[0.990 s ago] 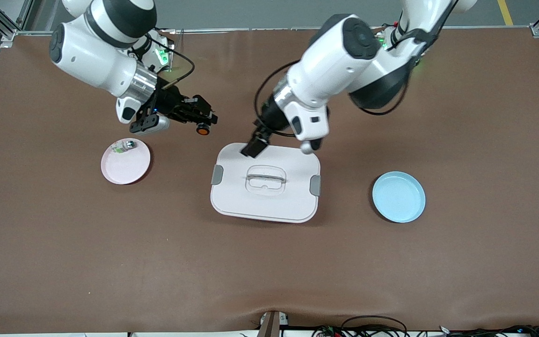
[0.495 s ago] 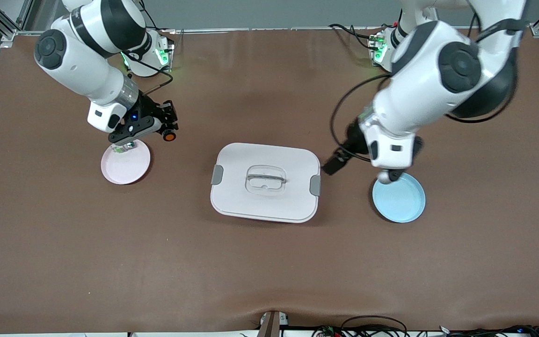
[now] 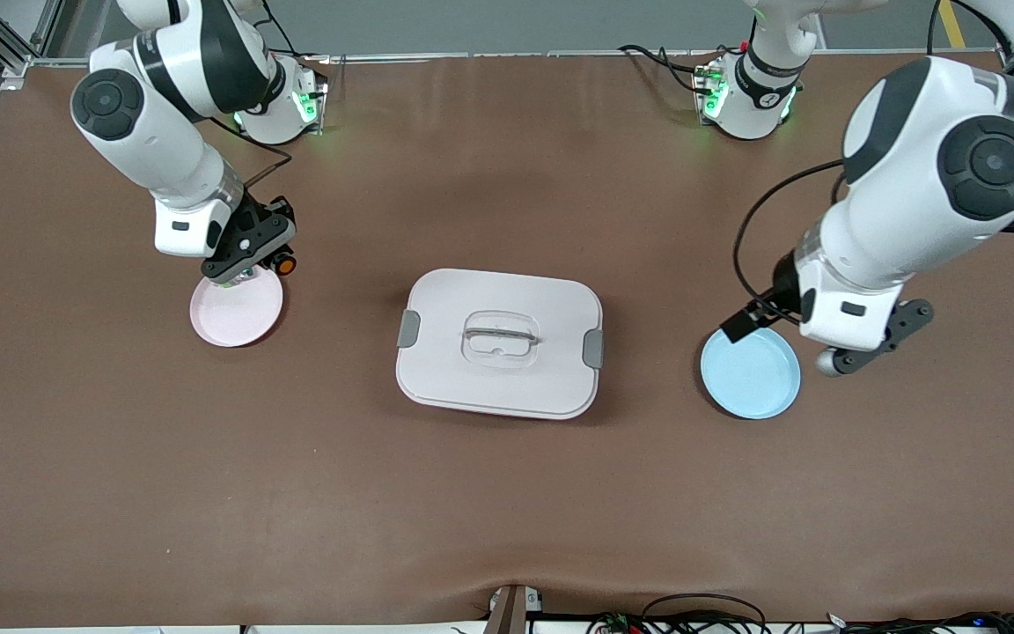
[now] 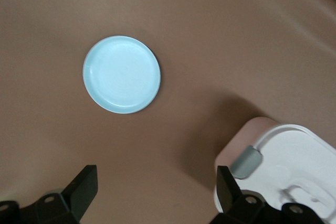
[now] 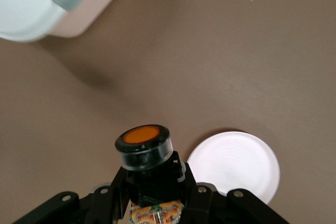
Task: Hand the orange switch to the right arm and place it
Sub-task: 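Lower the switch onto the white plate with the right gripper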
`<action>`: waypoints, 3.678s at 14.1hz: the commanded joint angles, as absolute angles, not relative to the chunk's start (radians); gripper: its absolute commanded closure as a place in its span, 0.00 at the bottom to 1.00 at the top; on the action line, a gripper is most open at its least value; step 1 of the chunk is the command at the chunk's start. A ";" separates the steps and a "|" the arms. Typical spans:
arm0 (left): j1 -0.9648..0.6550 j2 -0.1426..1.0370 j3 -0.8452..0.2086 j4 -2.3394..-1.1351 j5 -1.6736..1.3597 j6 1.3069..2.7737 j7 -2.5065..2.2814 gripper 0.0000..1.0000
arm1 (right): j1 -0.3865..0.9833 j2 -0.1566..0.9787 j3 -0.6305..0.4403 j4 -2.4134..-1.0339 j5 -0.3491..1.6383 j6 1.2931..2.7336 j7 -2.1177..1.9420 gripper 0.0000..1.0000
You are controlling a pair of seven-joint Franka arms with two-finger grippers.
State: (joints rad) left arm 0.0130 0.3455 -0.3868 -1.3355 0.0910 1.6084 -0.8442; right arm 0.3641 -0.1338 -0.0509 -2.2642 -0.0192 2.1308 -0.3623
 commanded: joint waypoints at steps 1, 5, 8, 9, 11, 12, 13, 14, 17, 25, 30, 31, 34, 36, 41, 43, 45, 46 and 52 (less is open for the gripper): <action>0.044 0.322 -0.390 -1.301 0.135 1.528 -0.706 0.00 | 0.354 -0.180 -0.037 -2.370 -0.086 2.204 -0.380 1.00; 0.112 0.321 -0.399 -1.301 0.160 1.485 -0.619 0.00 | 0.295 -0.166 -0.038 -2.401 -0.149 2.252 -0.513 1.00; 0.118 0.275 -0.394 -1.301 0.166 1.485 -0.545 0.00 | 0.198 -0.124 -0.038 -2.404 -0.149 2.302 -0.707 1.00; 0.127 0.272 -0.394 -1.301 0.166 1.479 -0.537 0.00 | 0.168 -0.108 -0.038 -2.414 -0.149 2.334 -0.745 1.00; 0.138 0.262 -0.396 -1.301 0.156 1.445 -0.535 0.00 | 0.118 -0.074 -0.038 -2.447 -0.149 2.423 -0.816 1.00; 0.143 0.261 -0.397 -1.299 0.156 1.445 -0.532 0.00 | 0.092 -0.048 -0.037 -2.451 -0.149 2.459 -0.845 1.00; 0.146 0.259 -0.397 -1.299 0.153 1.445 -0.514 0.00 | 0.066 -0.014 -0.037 -2.451 -0.149 2.477 -0.865 1.00; 0.138 0.233 -0.390 -1.299 0.140 1.445 -0.477 0.00 | 0.054 0.012 -0.037 -2.450 -0.149 2.496 -0.894 1.00; 0.089 0.184 -0.299 -1.324 0.103 1.466 -0.344 0.00 | 0.023 0.070 -0.037 -2.447 -0.149 2.520 -0.963 1.00; -0.037 0.049 -0.101 -1.454 0.069 1.485 -0.178 0.00 | -0.011 0.213 -0.037 -2.445 -0.149 2.646 -1.180 1.00; -0.038 0.028 -0.049 -1.476 0.029 1.485 -0.064 0.00 | -0.009 0.265 -0.037 -2.445 -0.149 2.697 -1.180 1.00; -0.038 0.025 -0.049 -1.485 0.028 1.491 -0.063 0.00 | -0.009 0.270 -0.037 -2.445 -0.149 2.700 -1.180 1.00; -0.035 0.009 -0.063 -1.486 0.040 1.494 -0.072 0.00 | -0.008 0.284 -0.037 -2.444 -0.149 2.706 -1.180 0.98; -0.011 -0.020 -0.067 -1.521 0.026 1.494 -0.061 0.00 | -0.008 0.290 -0.037 -2.444 -0.149 2.706 -1.180 0.95; -0.008 -0.026 -0.069 -1.528 0.026 1.486 -0.061 0.00 | -0.006 0.304 -0.037 -2.444 -0.149 2.721 -1.180 0.90; -0.006 -0.023 -0.069 -1.522 0.025 1.485 -0.060 0.00 | -0.006 0.305 -0.037 -2.444 -0.149 2.721 -1.180 0.88; -0.006 -0.021 -0.071 -1.520 0.025 1.483 -0.061 0.00 | -0.005 0.307 -0.037 -2.444 -0.149 2.721 -1.180 0.88; -0.009 -0.021 -0.071 -1.520 0.025 1.483 -0.061 0.00 | -0.006 0.305 -0.037 -2.444 -0.149 2.721 -1.180 0.87; -0.005 -0.014 -0.069 -1.503 0.023 1.465 -0.061 0.00 | -0.005 0.301 -0.037 -2.441 -0.149 2.729 -1.183 0.00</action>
State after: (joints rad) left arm -0.0186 0.0009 -0.0676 -1.5002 0.0414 1.4697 -0.0788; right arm 0.0093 0.2979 -0.0465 -2.4505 -0.1315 2.7232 -1.1699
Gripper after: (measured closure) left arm 0.000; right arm 0.423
